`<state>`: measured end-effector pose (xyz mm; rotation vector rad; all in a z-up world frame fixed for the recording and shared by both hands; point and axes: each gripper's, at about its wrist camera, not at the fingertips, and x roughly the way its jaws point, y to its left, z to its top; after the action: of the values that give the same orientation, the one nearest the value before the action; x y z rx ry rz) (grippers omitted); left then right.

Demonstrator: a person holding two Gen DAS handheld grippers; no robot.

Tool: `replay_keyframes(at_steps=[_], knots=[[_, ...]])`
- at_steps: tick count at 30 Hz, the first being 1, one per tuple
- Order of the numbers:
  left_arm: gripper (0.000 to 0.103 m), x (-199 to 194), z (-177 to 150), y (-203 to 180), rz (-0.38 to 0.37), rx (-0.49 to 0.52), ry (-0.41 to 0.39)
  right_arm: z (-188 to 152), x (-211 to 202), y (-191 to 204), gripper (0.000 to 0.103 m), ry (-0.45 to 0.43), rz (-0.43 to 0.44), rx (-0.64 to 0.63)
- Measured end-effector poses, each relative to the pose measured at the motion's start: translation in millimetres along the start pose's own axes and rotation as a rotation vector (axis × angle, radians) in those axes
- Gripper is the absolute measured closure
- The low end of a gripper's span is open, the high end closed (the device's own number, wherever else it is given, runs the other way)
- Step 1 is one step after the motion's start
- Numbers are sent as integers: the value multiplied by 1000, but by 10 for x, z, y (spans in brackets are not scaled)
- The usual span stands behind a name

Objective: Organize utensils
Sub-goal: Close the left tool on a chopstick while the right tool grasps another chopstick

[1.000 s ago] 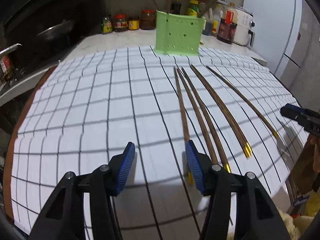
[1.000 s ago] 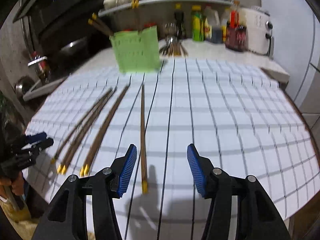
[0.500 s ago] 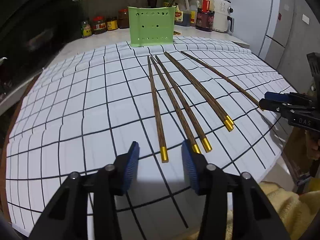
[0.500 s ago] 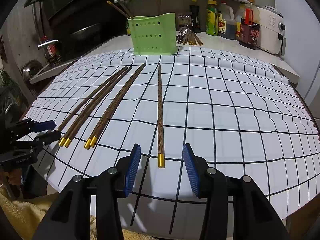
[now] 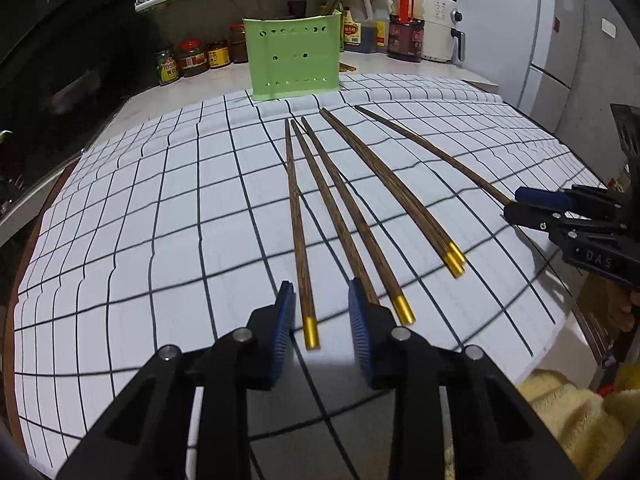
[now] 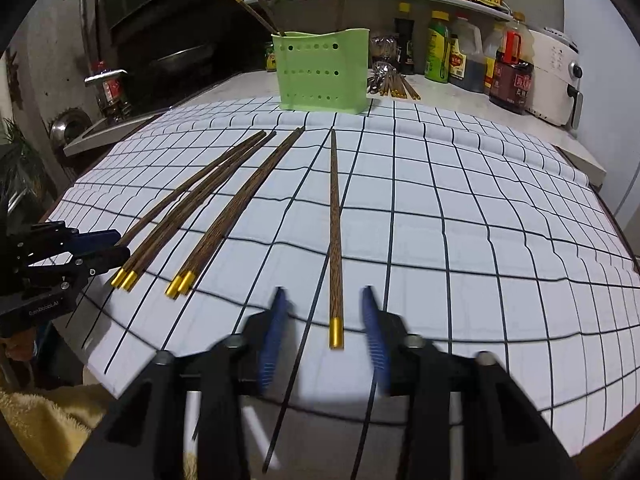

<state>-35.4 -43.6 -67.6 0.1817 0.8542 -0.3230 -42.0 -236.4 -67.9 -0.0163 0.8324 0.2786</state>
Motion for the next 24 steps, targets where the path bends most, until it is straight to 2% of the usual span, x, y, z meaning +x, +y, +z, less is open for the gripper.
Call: replay_keyframes(at_steps=[5, 7, 13, 18, 20, 22, 24], knots=[[77, 8, -15, -22, 16, 29, -14, -28, -2, -8, 82, -11, -13, -28], [81, -9, -26, -3, 16, 27, -8, -48, -21, -27, 82, -12, -12, -27], [83, -39, -58, -47, 22, 47, -6, -92, -56, -24, 84, -24, -27, -29], [84, 10, -18, 0, 9, 20, -22, -99, -52, -10, 85, -37, -30, -19], [88, 16, -15, 18, 10, 12, -30, -98, -53, -15, 94, -37, -21, -6], [95, 14, -18, 49, 11, -4, -35, -103, -59, -27, 96, -39, -21, 7], [95, 10, -15, 101, -4, -29, -35, -100, -64, -34, 96, -39, -20, 12]])
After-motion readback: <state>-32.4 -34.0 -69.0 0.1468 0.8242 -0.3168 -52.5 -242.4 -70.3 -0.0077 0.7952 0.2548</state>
